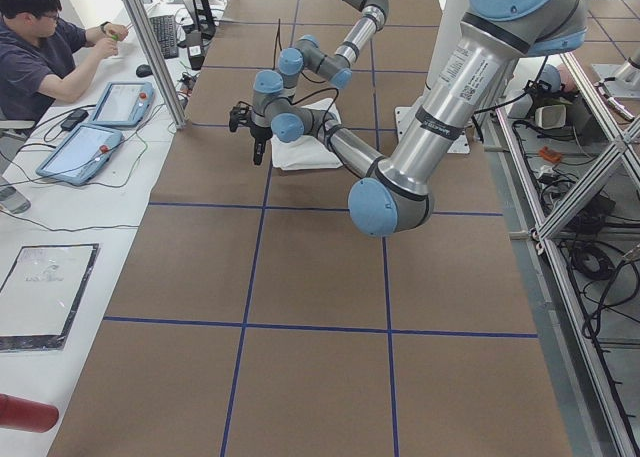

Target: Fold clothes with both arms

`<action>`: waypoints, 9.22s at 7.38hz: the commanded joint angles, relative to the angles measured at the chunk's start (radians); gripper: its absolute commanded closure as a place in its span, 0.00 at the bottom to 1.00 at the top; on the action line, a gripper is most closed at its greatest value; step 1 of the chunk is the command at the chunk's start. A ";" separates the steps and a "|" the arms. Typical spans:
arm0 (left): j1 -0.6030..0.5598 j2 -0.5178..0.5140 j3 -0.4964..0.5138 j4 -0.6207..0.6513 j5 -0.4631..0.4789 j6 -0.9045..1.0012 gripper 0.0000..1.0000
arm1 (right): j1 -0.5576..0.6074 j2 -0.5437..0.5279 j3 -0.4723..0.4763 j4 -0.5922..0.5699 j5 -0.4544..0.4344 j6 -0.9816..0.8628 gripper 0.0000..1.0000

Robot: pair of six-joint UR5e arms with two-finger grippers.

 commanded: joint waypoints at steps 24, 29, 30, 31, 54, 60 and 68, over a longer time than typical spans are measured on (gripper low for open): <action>-0.446 0.406 -0.236 0.125 -0.267 0.895 0.00 | 0.672 -0.691 0.729 -0.397 0.524 -1.440 0.00; -0.560 0.589 -0.152 0.095 -0.335 0.965 0.00 | 0.913 -1.127 0.774 -0.268 0.573 -1.729 0.00; -0.609 0.588 -0.145 0.090 -0.337 0.966 0.00 | 0.918 -1.199 0.775 -0.191 0.590 -1.724 0.00; -0.623 0.598 -0.144 0.100 -0.341 0.971 0.00 | 0.930 -1.237 0.775 -0.181 0.622 -1.722 0.00; -0.790 0.637 -0.144 0.305 -0.407 1.201 0.00 | 0.987 -1.250 0.772 -0.179 0.627 -1.702 0.00; -0.790 0.637 -0.153 0.308 -0.400 1.200 0.00 | 0.987 -1.249 0.757 -0.130 0.629 -1.699 0.00; -0.790 0.637 -0.153 0.308 -0.400 1.200 0.00 | 0.987 -1.249 0.763 -0.087 0.629 -1.695 0.00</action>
